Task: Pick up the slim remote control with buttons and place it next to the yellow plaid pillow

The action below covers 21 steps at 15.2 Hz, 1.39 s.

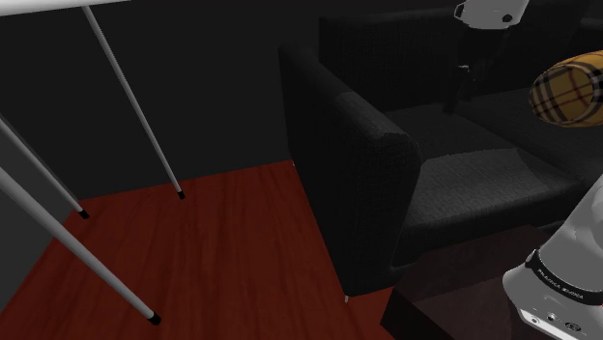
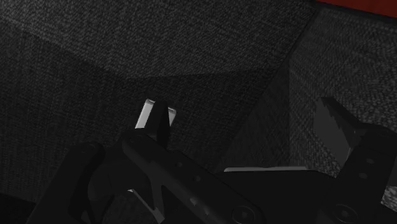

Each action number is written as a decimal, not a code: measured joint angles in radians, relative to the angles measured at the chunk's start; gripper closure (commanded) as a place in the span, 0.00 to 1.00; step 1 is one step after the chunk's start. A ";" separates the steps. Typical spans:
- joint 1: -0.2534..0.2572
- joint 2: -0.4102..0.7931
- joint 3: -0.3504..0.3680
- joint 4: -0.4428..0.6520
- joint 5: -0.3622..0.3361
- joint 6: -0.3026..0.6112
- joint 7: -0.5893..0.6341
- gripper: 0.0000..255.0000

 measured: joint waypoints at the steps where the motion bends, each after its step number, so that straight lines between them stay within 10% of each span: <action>1: 0.000 0.000 0.000 0.000 0.000 0.000 0.000 0.00; 21: -0.106 0.615 -0.102 0.126 -0.041 0.486 0.031 0.00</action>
